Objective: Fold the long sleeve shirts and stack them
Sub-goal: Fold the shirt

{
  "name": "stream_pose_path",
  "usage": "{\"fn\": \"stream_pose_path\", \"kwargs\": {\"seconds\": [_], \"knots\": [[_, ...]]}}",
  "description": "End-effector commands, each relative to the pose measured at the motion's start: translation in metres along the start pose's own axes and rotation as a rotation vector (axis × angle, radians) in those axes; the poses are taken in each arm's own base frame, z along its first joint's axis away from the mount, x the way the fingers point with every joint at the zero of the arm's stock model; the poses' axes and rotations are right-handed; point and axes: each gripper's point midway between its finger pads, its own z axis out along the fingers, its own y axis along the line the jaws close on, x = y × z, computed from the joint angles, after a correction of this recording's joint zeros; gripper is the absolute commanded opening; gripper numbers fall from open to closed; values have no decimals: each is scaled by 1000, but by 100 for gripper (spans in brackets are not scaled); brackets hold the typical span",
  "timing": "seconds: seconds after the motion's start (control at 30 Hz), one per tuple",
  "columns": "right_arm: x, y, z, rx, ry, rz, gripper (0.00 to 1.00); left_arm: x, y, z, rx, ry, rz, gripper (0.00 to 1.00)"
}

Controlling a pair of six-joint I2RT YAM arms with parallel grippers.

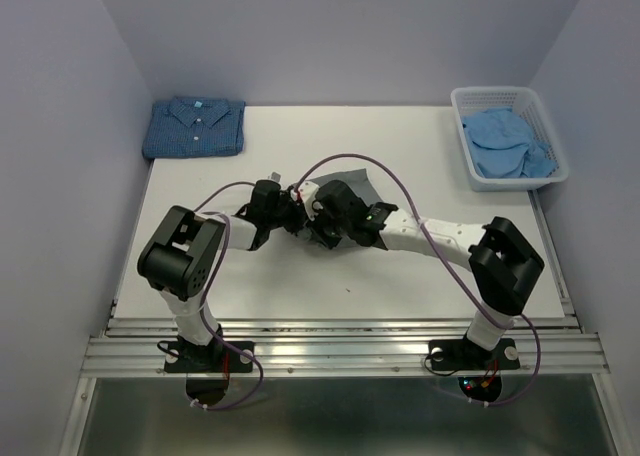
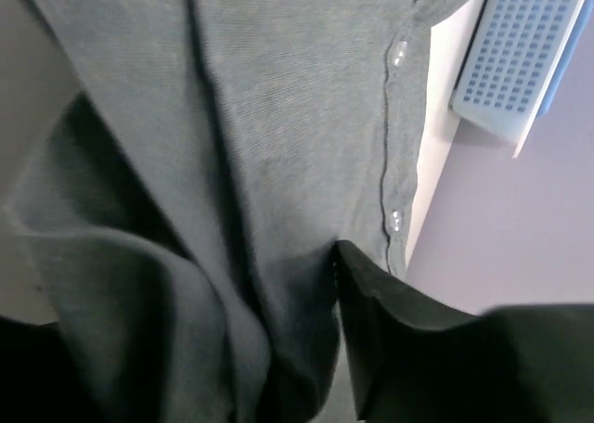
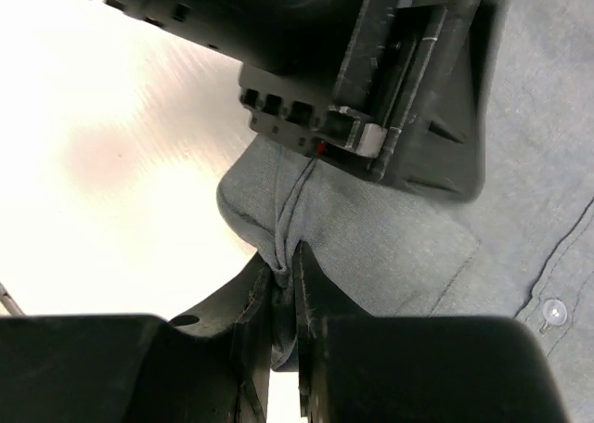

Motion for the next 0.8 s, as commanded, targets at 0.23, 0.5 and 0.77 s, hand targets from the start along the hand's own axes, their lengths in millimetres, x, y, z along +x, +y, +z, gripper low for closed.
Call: {"fn": "stream_pose_path", "kwargs": {"seconds": [0.23, 0.5, 0.77], "knots": [[-53, 17, -44, -57, -181, 55, 73, -44, -43, -12, -143, -98, 299, 0], [-69, -42, -126, 312, -369, 271, 100, -119, -52, -113, -651, -283, 681, 0], [-46, -87, -183, 599, -425, 346, 100, -167, -81, -190, -920, -378, 1047, 0]]}}
